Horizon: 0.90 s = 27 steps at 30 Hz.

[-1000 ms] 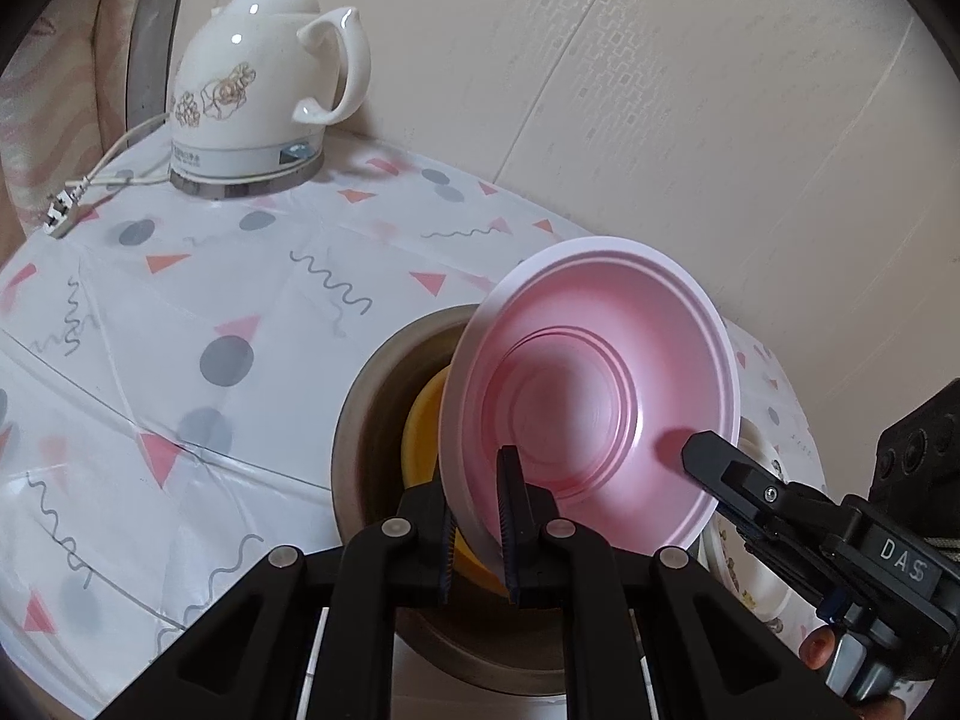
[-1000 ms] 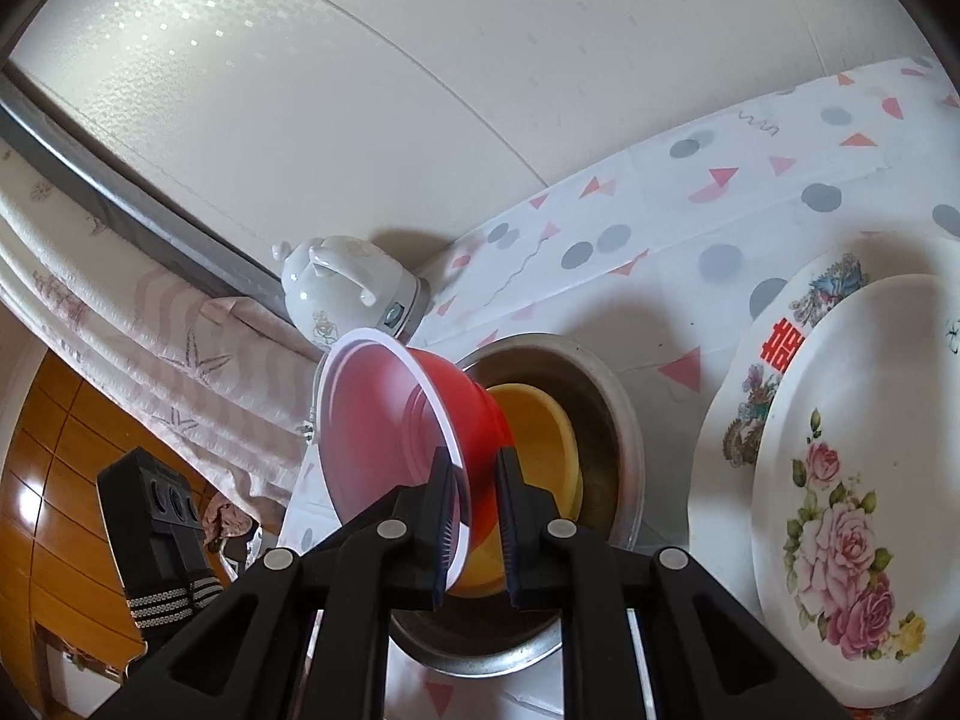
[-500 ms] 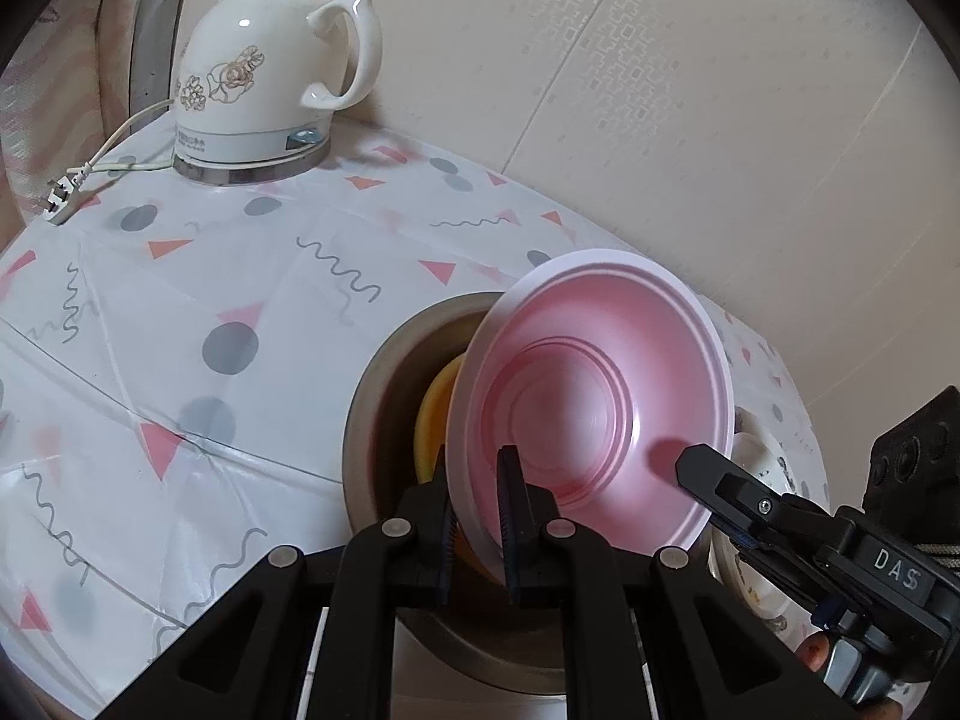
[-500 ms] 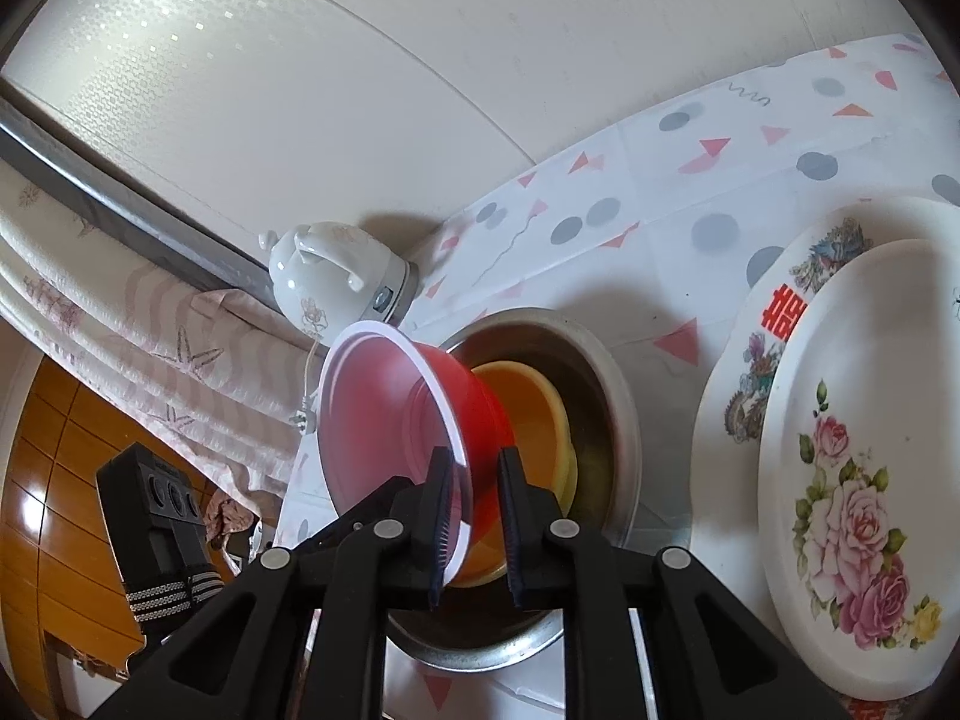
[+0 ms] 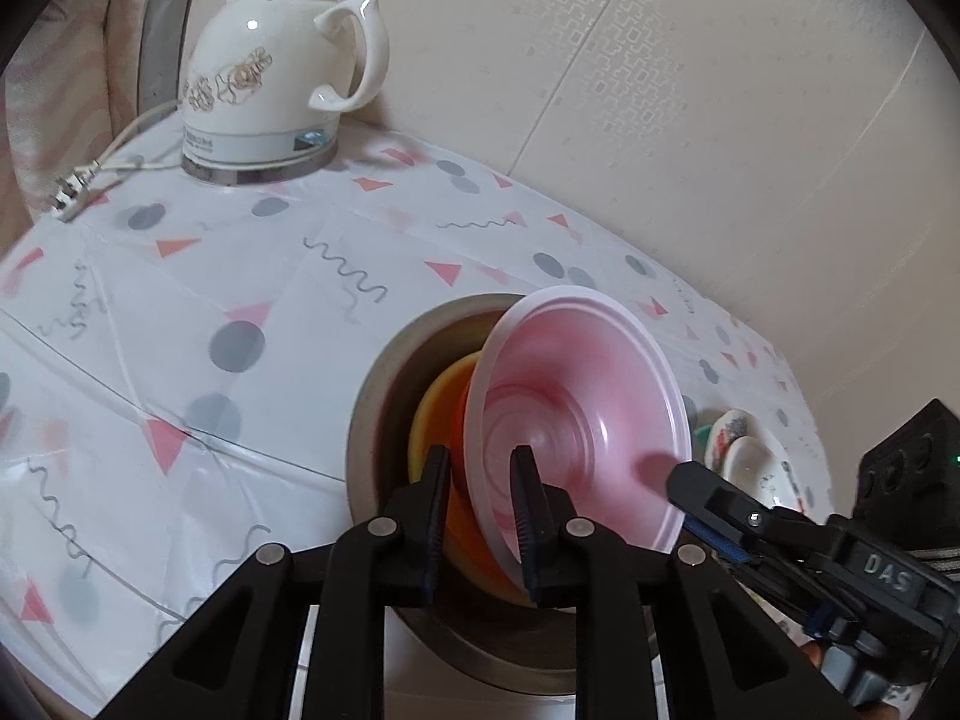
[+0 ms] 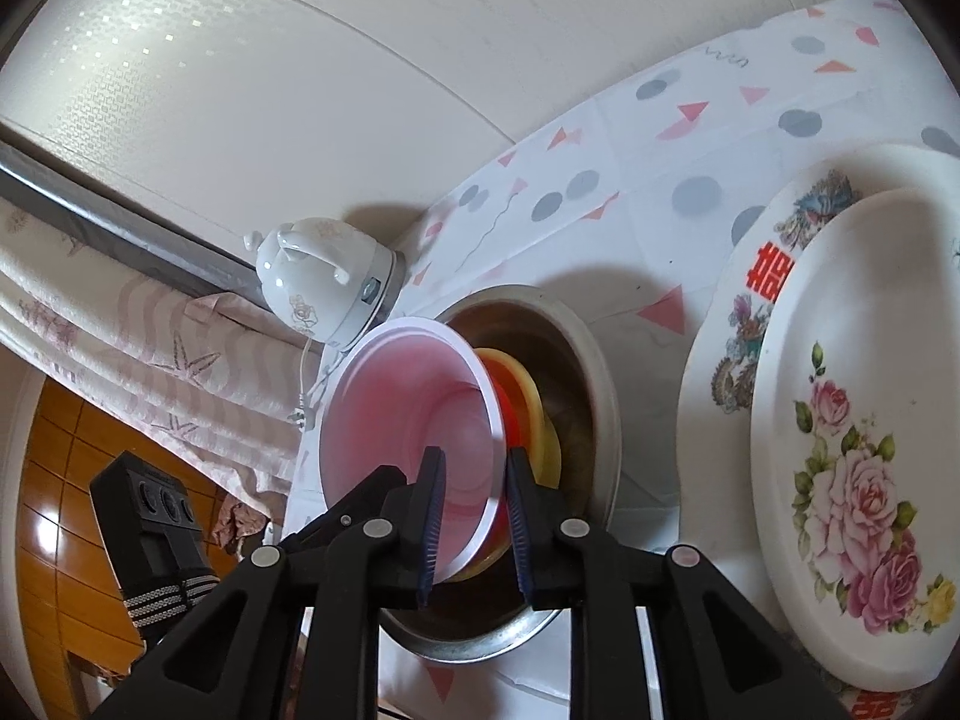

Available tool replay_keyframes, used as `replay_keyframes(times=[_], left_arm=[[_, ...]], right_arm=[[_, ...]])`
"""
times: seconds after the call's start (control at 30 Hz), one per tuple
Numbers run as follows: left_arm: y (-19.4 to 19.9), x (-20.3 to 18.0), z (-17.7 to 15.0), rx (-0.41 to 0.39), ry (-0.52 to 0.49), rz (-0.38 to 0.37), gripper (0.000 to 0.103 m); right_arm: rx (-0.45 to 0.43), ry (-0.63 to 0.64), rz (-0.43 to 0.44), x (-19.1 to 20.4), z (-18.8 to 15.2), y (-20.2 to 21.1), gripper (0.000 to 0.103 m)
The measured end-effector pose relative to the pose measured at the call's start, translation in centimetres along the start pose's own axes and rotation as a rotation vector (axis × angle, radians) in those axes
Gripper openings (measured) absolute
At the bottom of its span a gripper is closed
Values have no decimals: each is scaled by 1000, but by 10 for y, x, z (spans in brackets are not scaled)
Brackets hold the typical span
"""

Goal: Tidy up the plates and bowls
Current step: 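Lower the red-and-pink bowl into the yellow bowl and open both grippers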

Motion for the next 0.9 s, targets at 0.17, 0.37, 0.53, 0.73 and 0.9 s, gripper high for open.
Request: replay_keyframes(times=[0.17,0.37,0.53,0.73,0.9], left_arm=[[-5,-6,0,34,-29,-11,39],[-4,-19,0,20,-102,19,52],[6,-17,0,-3,-99,1,62],[19,-12,1,-40,-79,-4,62],[32,-4,-2,-95,-89,72,63]], right_arm=[[-22,4,4,3,1,7,23],[-26,15,11,7,2,9,24],[-15,-14,6,0,3,5,24],[-10,-21,10,-1,3,4,28],[-29,11,-5,1,1,11,29]])
Point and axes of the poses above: each gripper's, at about its wrist camera, not at the fingertips, and y roughly against the way its jaws point, x to its left, z to its top, the point moved 1 cm from there along -y, roughly the way its jaws point, and after that the axes turned 15 degrees about -z, right-handed, at the moved point
